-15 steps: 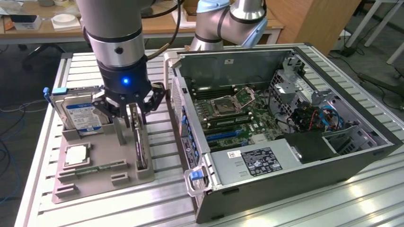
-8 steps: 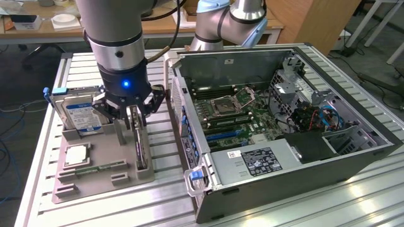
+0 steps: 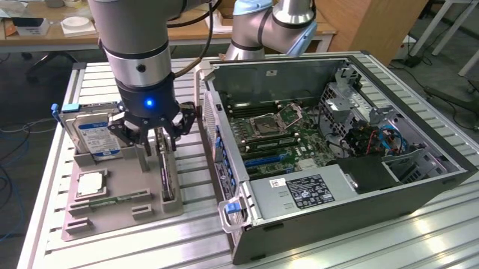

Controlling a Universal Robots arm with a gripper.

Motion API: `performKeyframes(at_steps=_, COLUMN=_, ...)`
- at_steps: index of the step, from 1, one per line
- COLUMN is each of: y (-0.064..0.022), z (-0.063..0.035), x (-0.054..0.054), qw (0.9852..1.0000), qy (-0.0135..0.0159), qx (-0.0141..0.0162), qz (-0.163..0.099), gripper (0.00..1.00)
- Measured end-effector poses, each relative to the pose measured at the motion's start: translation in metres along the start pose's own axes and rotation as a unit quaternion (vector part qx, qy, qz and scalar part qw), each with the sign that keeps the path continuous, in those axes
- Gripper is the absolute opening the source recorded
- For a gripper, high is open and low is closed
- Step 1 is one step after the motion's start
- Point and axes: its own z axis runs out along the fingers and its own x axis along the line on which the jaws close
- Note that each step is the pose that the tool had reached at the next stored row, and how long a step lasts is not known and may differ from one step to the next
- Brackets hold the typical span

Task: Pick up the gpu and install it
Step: 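Pick up the gpu and move the gpu toward the slot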

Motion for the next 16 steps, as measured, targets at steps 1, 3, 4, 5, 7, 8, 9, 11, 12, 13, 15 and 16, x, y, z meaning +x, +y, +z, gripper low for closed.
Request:
performKeyframes(at_steps=1, y=-0.0001, z=0.0008, x=0.0, qw=1.0, qy=0.0, qx=0.0, qz=0.0, gripper=0.54)
performKeyframes(at_steps=3, y=-0.0004, z=0.002, x=0.0, qw=1.0, qy=0.0003, qx=0.0001, qz=0.0, gripper=0.6)
performKeyframes(at_steps=4, y=-0.0005, z=0.0026, x=0.001, qw=1.0, qy=0.0007, qx=0.0, qz=0.0, gripper=0.6)
performKeyframes(at_steps=5, y=-0.0007, z=0.003, x=0.001, qw=1.0, qy=0.0016, qx=0.0, qz=0.0, gripper=0.6)
performKeyframes(at_steps=7, y=-0.0011, z=0.005, x=0.001, qw=1.0, qy=0.002, qx=0.0, qz=0.002, gripper=0.6)
performKeyframes(at_steps=8, y=-0.0013, z=0.0064, x=0.001, qw=1.0, qy=0.0021, qx=0.0, qz=0.002, gripper=0.6)
performKeyframes(at_steps=9, y=-0.0016, z=0.0079, x=0.001, qw=1.0, qy=0.0021, qx=0.0, qz=0.003, gripper=0.6)
performKeyframes(at_steps=11, y=-0.0021, z=0.0115, x=0.001, qw=1.0, qy=0.0019, qx=0.0, qz=0.005, gripper=0.6)
performKeyframes(at_steps=12, y=-0.0023, z=0.0132, x=0.001, qw=1.0, qy=0.0019, qx=0.0001, qz=0.006, gripper=0.6)
performKeyframes(at_steps=13, y=-0.0025, z=0.0151, x=0.001, qw=1.0, qy=0.0018, qx=0.0001, qz=0.007, gripper=0.6)
performKeyframes(at_steps=15, y=-0.0028, z=0.0188, x=0.001, qw=0.9999, qy=0.0017, qx=0.0002, qz=0.01, gripper=0.6)
performKeyframes(at_steps=16, y=-0.0029, z=0.0206, x=0.001, qw=0.9999, qy=0.0015, qx=0.0002, qz=0.013, gripper=0.6)
